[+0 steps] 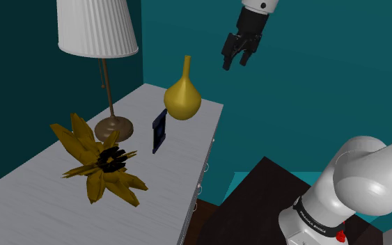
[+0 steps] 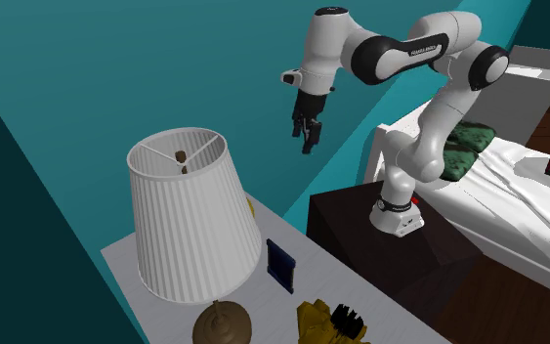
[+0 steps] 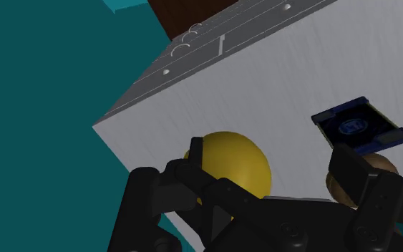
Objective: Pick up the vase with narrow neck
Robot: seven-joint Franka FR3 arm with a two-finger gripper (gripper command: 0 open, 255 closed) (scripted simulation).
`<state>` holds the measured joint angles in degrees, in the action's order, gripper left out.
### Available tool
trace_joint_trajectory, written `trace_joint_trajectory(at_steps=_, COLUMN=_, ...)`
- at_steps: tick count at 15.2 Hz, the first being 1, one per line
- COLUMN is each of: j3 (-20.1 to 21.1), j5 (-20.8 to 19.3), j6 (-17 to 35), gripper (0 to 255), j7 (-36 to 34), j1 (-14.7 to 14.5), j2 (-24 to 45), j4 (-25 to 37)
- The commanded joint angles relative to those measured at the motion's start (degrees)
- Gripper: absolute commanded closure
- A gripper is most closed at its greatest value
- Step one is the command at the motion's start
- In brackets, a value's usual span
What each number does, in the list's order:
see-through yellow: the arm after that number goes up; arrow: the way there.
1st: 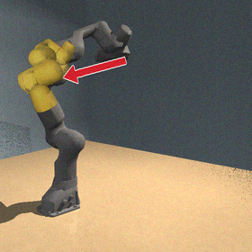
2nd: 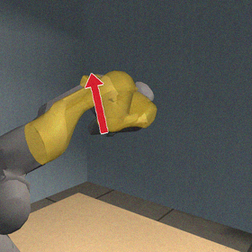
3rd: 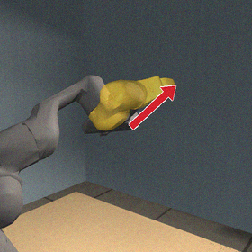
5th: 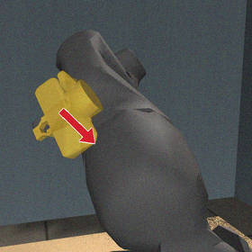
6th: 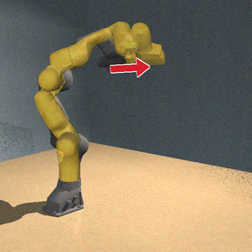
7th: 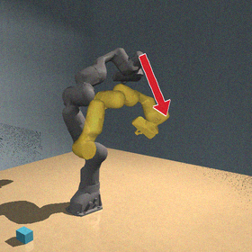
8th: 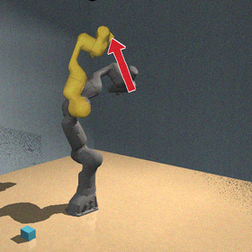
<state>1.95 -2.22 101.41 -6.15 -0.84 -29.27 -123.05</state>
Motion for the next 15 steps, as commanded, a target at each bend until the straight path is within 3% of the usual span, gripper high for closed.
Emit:
trace_joint_trajectory(at_steps=1, j3=-0.56, j5=-0.01, j6=1.08, gripper=0, j7=0.91, j1=0.17, j2=5.13, j4=3.96)
trace_joint_trajectory(at_steps=9, j3=-2.02, j5=0.88, j6=1.39, gripper=0, j7=4.11, j1=0.58, j2=23.88, j4=21.87)
trace_joint_trajectory(at_steps=15, j3=-2.50, j5=2.03, j6=-2.09, gripper=0, j7=6.33, j1=1.16, j2=39.26, j4=40.28)
